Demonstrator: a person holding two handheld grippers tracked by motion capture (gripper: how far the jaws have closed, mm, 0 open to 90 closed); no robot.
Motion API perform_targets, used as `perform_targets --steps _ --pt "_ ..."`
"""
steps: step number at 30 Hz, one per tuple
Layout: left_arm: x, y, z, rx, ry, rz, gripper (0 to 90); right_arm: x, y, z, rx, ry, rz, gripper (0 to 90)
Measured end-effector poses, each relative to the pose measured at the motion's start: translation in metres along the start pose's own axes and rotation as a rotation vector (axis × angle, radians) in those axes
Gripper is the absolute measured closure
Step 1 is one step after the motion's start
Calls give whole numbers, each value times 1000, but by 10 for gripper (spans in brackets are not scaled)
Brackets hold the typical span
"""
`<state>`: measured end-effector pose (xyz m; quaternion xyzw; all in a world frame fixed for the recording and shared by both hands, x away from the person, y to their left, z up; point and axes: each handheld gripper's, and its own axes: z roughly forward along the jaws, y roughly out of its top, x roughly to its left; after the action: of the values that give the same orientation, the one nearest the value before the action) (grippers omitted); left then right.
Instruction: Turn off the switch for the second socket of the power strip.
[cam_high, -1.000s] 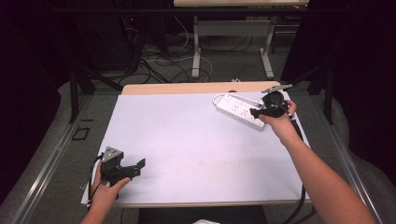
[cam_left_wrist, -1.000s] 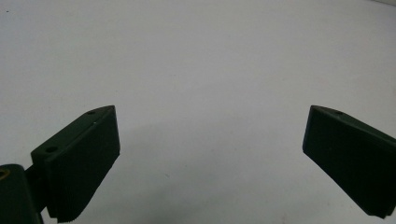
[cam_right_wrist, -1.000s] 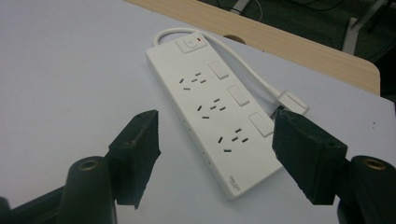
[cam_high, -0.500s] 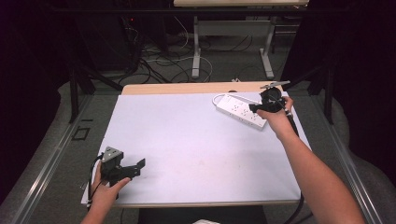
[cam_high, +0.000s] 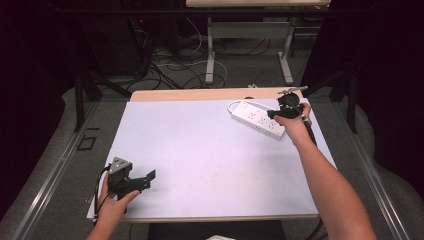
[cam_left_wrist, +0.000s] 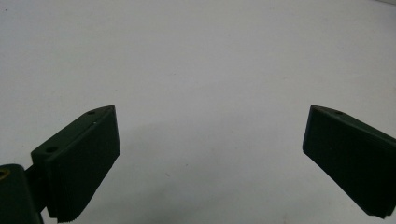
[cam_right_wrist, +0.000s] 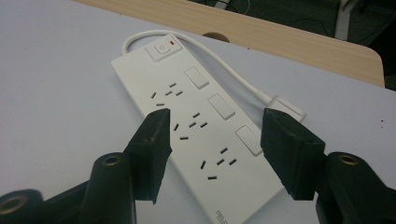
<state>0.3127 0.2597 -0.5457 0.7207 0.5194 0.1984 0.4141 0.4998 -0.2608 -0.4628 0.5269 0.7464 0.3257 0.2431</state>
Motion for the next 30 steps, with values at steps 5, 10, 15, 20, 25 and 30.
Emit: perform_targets --steps 5,10,15,20,25,30 --pt "0 0 0 0 0 0 39 -4 0 7 -2 -11 6 425" --pt "0 0 0 2 0 0 39 -8 0 11 -8 -28 22 425" --pt "0 0 0 2 -1 0 39 -10 0 17 -17 -23 33 441" --pt "0 0 0 3 0 -1 40 -11 0 21 -37 -17 37 446" --pt "1 0 0 3 0 -1 40 -11 0 27 -57 -29 37 463" --pt "1 -1 0 4 1 -2 41 -11 0 33 -74 -50 35 492"
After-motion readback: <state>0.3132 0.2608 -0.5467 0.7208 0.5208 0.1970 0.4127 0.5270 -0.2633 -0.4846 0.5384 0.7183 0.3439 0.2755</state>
